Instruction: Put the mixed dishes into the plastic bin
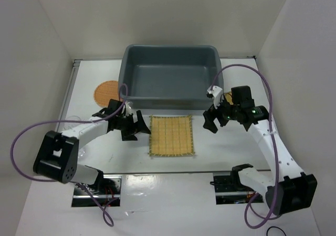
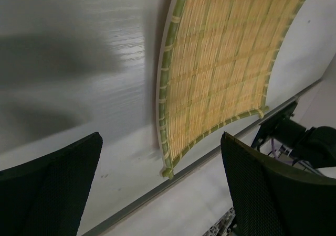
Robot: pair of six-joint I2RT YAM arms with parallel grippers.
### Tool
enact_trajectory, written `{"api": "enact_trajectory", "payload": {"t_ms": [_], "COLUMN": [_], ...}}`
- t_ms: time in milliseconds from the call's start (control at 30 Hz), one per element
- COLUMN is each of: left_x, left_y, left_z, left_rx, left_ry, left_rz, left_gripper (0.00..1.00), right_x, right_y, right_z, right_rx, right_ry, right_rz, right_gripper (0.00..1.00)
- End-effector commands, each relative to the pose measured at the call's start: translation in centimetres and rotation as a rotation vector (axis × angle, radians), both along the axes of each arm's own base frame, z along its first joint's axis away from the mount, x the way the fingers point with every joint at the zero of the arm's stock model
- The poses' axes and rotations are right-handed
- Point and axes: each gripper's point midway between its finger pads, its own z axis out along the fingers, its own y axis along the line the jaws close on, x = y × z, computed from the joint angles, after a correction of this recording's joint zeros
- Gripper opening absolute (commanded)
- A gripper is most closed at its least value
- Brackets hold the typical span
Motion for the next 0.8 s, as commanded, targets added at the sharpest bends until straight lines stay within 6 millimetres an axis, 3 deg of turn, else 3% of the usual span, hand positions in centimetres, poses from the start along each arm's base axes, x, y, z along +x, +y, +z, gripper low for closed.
{"api": "enact_trajectory", "payload": {"t_ms": [0,33,100,133,167,267,400,433,567,767], "left_x": [1.4,1.8,1.4,1.6,1.2,0.1,-1.1,-1.3,-2.3,-3.8], "left_y": [-2.9,-3.1,-3.9,-4.2,-4.6,-5.4,-6.1,-6.4,-7.2,-6.9], "left_z": [1.0,0.9,0.6,0.8,0.6,-0.2,-1.0,-0.9,-1.1,-2.4], "left_rx": [-0.074,-0.077,-0.096,-0.115,-0.121,-0.138,-0.158,-0.163,-0.177,-0.199], "left_ry": [-0.067,-0.079,-0.066,-0.081,-0.077,-0.065,-0.054,-0.043,-0.032,0.004], "left_rz": [-0.098,-0.099,-0.117,-0.116,-0.123,-0.117,-0.099,-0.1,-0.115,-0.084], "left_gripper": [1.0,1.0,1.0,1.0,1.0,1.0,1.0,1.0,1.0,1.0], "right_x": [3.2,3.7,2.4,2.3,2.6,2.1,0.8,1.0,0.2,-1.2], "right_y": [3.6,4.7,5.9,6.7,6.9,8.1,7.3,7.3,6.4,6.0], "right_z": [2.2,2.0,1.1,1.6,2.5,1.4,-3.2,-3.2,-6.3,-9.6], "right_rx": [0.182,0.241,0.348,0.405,0.435,0.561,0.575,0.588,0.557,0.556], "right_ry": [-0.002,0.042,0.172,0.18,0.163,0.368,0.563,0.589,0.69,0.801], "right_rz": [-0.032,-0.036,-0.078,-0.052,-0.066,-0.192,-0.399,-0.441,-0.616,-0.745], "right_gripper": [0.99,0.99,0.99,0.99,0.99,0.99,0.99,0.99,0.99,0.99]}}
